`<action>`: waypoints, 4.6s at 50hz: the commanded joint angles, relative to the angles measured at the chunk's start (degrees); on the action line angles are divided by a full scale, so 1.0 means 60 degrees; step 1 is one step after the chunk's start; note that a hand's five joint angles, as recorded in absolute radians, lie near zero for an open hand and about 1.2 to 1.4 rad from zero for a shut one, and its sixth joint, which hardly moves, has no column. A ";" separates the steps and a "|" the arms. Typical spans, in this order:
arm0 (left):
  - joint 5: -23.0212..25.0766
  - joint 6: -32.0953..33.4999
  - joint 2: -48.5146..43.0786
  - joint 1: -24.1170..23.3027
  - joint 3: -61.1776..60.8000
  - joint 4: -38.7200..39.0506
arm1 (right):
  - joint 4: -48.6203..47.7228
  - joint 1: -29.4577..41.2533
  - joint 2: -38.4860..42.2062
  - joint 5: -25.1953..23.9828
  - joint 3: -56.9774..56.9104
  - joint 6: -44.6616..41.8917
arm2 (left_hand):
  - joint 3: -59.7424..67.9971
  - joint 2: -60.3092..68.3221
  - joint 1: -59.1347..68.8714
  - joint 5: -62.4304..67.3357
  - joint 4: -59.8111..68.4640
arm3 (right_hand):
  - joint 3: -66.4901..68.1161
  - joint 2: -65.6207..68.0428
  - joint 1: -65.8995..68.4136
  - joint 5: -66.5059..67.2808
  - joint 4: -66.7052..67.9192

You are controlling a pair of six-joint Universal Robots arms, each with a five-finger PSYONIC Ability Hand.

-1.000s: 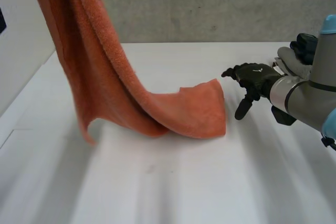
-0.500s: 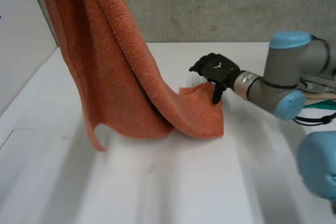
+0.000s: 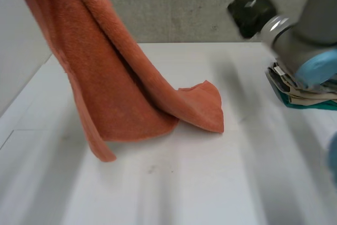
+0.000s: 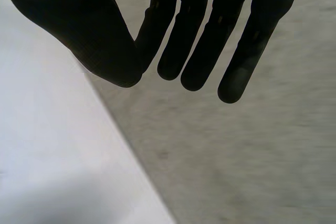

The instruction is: Fold the laundry.

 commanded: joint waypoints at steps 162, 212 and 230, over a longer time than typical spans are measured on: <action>0.1472 0.0222 -0.2850 0.2054 -0.4472 0.3235 | 0.1213 -0.0403 0.0436 0.1547 0.4438 -0.0931 | 0.1938 0.1897 0.2260 0.2312 0.1871 | 0.2040 0.2106 0.2433 0.2304 0.1932; 0.1472 0.0178 -0.1839 0.1981 -0.4442 0.2972 | -0.0314 -0.0740 -0.2413 0.1446 0.6354 -0.0462 | 0.1938 0.1897 0.2260 0.2312 0.1871 | 0.2040 0.2106 0.2433 0.2304 0.1932; 0.2555 0.0119 0.1003 0.4632 -0.3124 -0.0104 | 0.2882 -0.2028 -0.7564 0.0040 0.7236 -0.1970 | 0.1938 0.1897 0.2260 0.2312 0.1871 | 0.2040 0.2106 0.2433 0.2304 0.1932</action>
